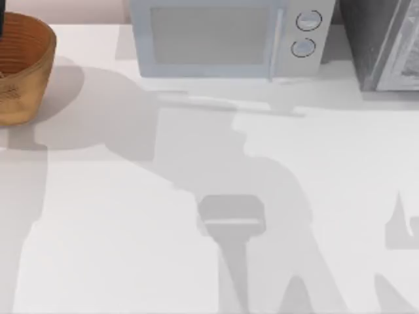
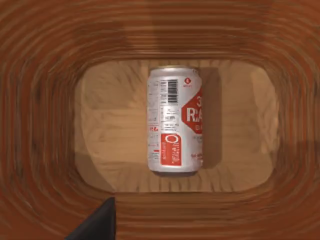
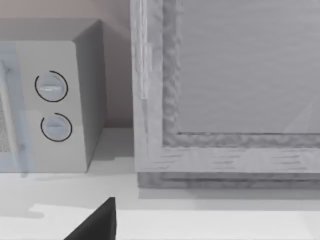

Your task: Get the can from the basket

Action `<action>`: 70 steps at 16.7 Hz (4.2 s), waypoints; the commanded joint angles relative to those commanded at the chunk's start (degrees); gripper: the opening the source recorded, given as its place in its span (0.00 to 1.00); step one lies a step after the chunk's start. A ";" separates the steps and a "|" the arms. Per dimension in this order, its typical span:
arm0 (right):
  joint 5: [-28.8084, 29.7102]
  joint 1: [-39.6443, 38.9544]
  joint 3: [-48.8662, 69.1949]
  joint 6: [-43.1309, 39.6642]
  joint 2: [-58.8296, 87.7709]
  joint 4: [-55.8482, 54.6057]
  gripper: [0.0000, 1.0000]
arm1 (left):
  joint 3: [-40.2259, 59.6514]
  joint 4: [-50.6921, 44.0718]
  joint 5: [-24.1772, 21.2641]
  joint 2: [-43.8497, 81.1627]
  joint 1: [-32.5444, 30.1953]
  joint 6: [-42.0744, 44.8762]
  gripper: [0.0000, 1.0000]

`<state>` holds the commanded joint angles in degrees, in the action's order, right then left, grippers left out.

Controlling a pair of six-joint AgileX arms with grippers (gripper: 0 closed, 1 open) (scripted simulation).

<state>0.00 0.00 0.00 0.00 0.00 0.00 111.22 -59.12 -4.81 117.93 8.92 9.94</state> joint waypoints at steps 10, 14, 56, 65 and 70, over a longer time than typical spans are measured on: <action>0.00 0.00 0.00 0.00 0.00 0.00 1.00 | 22.63 -11.98 -0.89 24.00 1.89 2.04 1.00; 0.00 0.00 0.00 0.00 0.00 0.00 1.00 | 22.47 -11.88 -0.85 24.02 1.54 2.01 1.00; 0.00 0.00 0.00 0.00 0.00 0.00 1.00 | 2.78 5.79 0.06 9.70 0.27 -0.27 0.00; 0.00 0.00 0.00 0.00 0.00 0.00 1.00 | -50.51 28.02 2.05 -50.47 -3.75 -4.46 0.00; 0.00 0.00 0.00 0.00 0.00 0.00 1.00 | -82.15 41.90 3.30 -87.01 -6.20 -7.14 0.00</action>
<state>0.00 0.00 0.00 0.00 0.00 0.00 29.07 -17.22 -1.50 30.91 2.72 2.80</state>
